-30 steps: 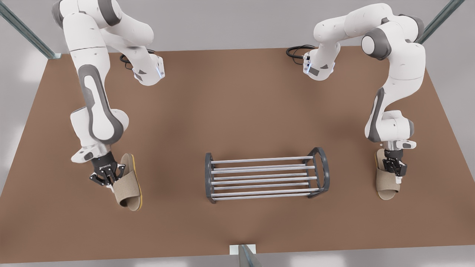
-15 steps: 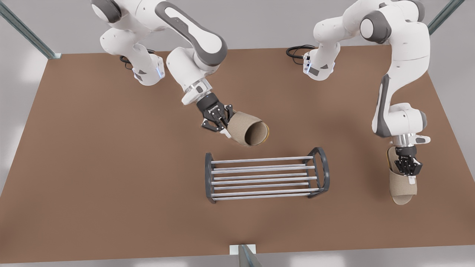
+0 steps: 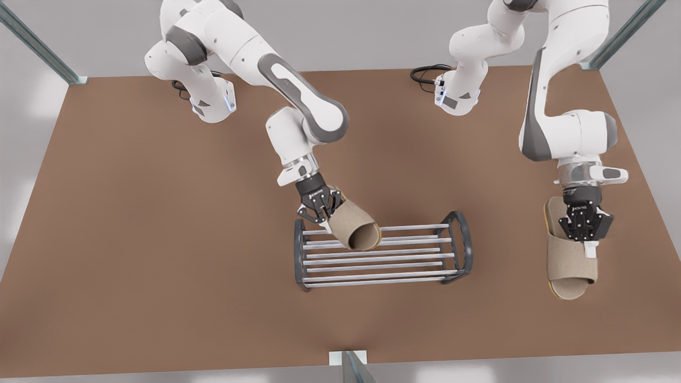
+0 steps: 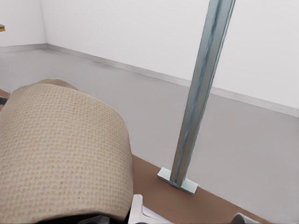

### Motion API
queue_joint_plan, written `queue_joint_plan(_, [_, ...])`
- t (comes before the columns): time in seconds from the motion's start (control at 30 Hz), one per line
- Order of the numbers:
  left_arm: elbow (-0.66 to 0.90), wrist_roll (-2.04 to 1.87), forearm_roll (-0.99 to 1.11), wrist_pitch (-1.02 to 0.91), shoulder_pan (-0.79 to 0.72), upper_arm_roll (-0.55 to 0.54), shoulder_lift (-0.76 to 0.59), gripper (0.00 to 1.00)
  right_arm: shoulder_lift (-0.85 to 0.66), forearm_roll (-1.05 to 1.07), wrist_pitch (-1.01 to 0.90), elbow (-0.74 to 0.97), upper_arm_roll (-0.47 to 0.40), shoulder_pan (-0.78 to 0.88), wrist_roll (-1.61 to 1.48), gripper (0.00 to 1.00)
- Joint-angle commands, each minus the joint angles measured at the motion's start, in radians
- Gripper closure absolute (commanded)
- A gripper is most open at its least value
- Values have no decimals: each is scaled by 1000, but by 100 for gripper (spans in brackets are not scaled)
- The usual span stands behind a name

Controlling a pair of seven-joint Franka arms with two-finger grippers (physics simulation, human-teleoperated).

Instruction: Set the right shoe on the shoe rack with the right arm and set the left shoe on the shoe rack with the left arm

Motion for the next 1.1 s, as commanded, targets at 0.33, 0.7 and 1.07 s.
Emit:
queue_joint_plan(0.33, [109,-251,-45,283,4,-117,1,79,193,-4,10,144,-198,146,19,79])
queue_joint_plan(0.7, [136,-250,-38,291,-13,-181,2,79,253,-16,8,163,-224,152,16,0])
queue_joint_plan(1.07, [136,-250,-38,300,-10,-181,1,79,330,-55,5,240,-244,149,19,0])
